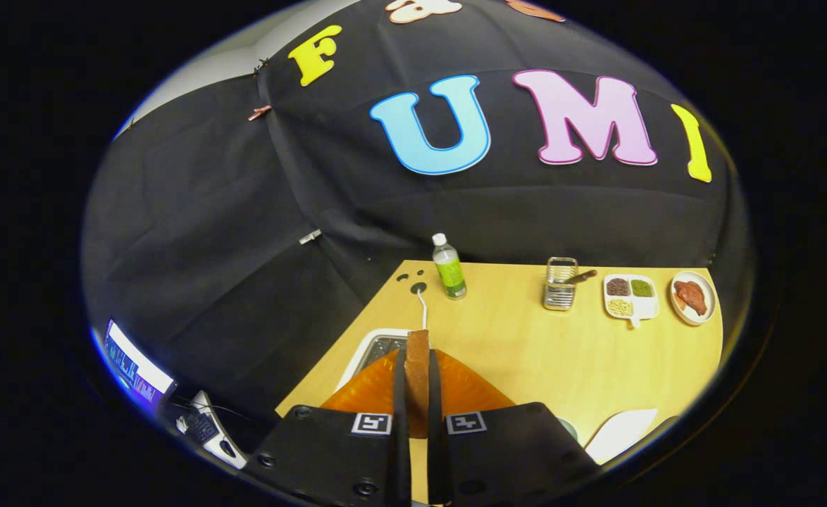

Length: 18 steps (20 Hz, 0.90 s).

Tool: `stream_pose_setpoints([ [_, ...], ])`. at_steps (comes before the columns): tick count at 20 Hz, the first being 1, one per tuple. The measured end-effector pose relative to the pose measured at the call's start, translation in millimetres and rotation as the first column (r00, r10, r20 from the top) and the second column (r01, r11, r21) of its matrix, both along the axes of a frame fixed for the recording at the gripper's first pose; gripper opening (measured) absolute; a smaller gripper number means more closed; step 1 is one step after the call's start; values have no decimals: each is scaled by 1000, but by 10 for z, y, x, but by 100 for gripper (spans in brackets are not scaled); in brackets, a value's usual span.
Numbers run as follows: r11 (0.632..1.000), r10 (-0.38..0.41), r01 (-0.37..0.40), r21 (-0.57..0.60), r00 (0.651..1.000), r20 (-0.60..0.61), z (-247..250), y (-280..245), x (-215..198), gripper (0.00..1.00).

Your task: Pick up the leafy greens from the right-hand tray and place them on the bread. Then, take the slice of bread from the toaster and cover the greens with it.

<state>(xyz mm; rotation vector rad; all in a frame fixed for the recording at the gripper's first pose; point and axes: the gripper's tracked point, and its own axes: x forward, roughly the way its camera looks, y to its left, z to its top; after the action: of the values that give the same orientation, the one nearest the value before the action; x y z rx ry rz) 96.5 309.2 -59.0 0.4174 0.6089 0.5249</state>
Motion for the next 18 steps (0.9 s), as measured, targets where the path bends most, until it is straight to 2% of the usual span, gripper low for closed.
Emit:
stream_pose_setpoints([
  [4,995,-70,64,-78,995,-78,-649,-436,-185,13],
  [8,989,-122,107,-103,981,-150,-1200,-575,-393,14],
  [11,989,-135,121,-91,975,-176,-1490,-484,-496,14],
  [14,990,-144,143,-22,964,-221,-1644,-341,-545,14],
  [18,974,-204,223,42,940,-274,-1934,-354,-507,14],
])
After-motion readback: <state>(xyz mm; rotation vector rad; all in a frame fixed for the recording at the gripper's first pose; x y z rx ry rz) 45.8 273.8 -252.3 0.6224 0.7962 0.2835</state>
